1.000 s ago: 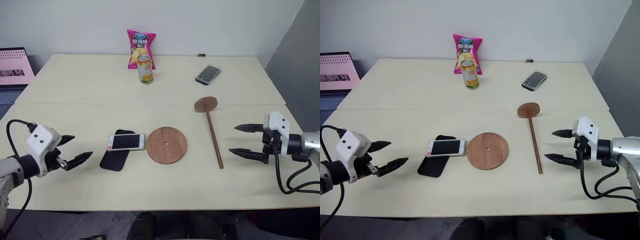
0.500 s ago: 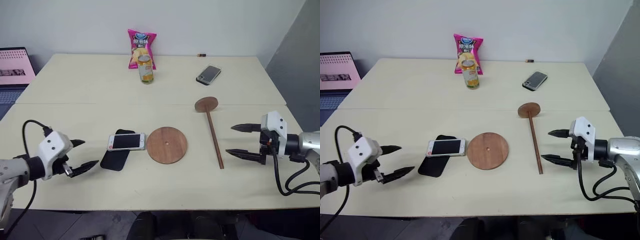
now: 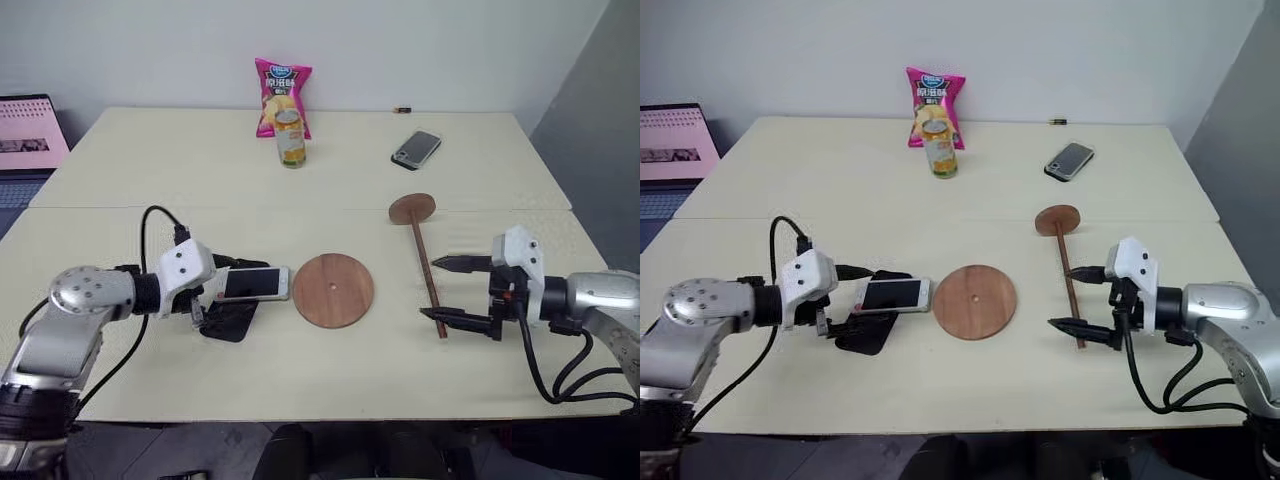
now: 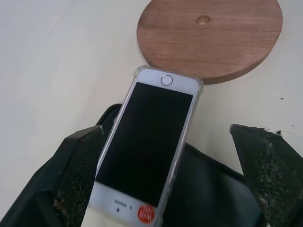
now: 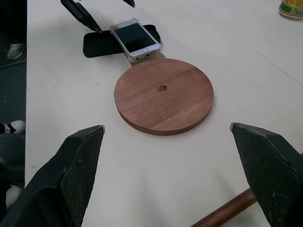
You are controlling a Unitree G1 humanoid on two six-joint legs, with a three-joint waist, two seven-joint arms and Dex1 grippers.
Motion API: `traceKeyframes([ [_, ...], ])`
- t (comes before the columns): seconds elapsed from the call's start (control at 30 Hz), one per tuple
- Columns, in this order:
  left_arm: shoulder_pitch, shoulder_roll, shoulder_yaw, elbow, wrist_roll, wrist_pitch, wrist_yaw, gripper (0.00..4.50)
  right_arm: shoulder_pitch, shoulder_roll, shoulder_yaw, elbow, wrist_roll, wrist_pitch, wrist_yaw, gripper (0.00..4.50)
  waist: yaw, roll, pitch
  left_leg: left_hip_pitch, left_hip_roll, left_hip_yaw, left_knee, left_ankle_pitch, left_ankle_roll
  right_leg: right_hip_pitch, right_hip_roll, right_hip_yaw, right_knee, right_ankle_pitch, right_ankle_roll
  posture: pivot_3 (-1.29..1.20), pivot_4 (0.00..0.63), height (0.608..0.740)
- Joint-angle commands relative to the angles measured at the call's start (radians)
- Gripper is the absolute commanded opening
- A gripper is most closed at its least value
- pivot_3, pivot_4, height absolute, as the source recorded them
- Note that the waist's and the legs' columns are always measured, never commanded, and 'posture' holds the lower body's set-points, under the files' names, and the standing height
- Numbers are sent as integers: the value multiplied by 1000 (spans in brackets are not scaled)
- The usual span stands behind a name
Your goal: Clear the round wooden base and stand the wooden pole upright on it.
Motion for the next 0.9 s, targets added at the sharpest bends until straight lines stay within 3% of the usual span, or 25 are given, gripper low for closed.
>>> traceKeyframes([
  [0.03, -102, -24, -70, 114, 47, -80, -57, 4476, -12, 8, -19, -80, 55, 40, -41, 4500, -1, 0, 0, 0, 0, 0, 0, 0, 0, 0, 0, 0, 0, 0, 0, 0, 150, 740],
  [0.33, -271, -76, -209, 324, 161, -200, -143, 4476, -22, -4, -4, -164, 117, 111, -75, 4500, -1, 0, 0, 0, 0, 0, 1, 0, 0, 0, 0, 0, 0, 0, 0, 0, 150, 740],
  [0.77, -360, -142, -280, 466, 278, -268, -135, 4476, -12, -9, -6, -195, 132, 106, -84, 4500, 0, -1, 0, 0, 0, -1, 1, 0, 0, 1, 0, 0, 1, 0, 0, 0, 150, 740],
  [0.9, -365, -148, -286, 474, 288, -264, -138, 3783, -15, -9, -5, -194, 132, 105, -85, 4500, 1, -1, 0, 0, -1, -1, 2, 0, 0, 1, 0, 0, 1, 0, 0, 0, 150, 740],
])
